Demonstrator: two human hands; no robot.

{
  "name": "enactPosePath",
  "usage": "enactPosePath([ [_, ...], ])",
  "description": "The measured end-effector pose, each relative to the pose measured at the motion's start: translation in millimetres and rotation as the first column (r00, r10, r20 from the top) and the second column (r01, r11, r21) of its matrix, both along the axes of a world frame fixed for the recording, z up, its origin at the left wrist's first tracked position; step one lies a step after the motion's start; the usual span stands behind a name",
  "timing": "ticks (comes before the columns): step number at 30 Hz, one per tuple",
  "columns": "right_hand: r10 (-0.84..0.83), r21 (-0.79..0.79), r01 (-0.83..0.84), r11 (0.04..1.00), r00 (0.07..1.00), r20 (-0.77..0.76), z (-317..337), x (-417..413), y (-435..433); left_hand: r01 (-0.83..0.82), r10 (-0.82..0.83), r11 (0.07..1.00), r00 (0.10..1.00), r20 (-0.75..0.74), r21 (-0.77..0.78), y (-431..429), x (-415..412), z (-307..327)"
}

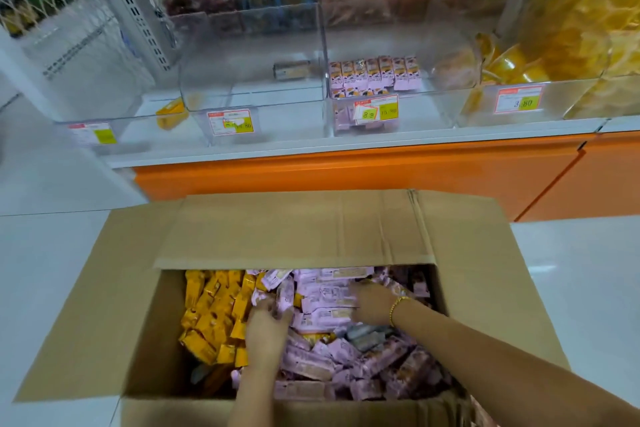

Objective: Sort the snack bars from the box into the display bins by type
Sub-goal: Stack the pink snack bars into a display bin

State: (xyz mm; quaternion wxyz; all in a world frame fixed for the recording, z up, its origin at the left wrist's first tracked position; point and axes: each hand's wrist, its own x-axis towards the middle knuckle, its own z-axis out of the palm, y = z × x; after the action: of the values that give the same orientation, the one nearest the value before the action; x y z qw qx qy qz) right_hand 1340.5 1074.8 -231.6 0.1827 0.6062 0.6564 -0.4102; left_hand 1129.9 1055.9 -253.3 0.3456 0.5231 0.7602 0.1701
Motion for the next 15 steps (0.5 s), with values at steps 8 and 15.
enactPosePath([
  [8, -0.256, 0.158, 0.255, 0.954, 0.967, -0.017, -35, -17, -17, -0.011, 0.010, 1.000, 1.000, -0.021, -0.025, 20, 4, -1],
  [15, -0.517, -0.049, 0.540, 0.840, 0.769, -0.376, -3, -7, -23, -0.388, 0.548, 0.835, 0.512, 0.662, -0.391, 2, -25, 22],
])
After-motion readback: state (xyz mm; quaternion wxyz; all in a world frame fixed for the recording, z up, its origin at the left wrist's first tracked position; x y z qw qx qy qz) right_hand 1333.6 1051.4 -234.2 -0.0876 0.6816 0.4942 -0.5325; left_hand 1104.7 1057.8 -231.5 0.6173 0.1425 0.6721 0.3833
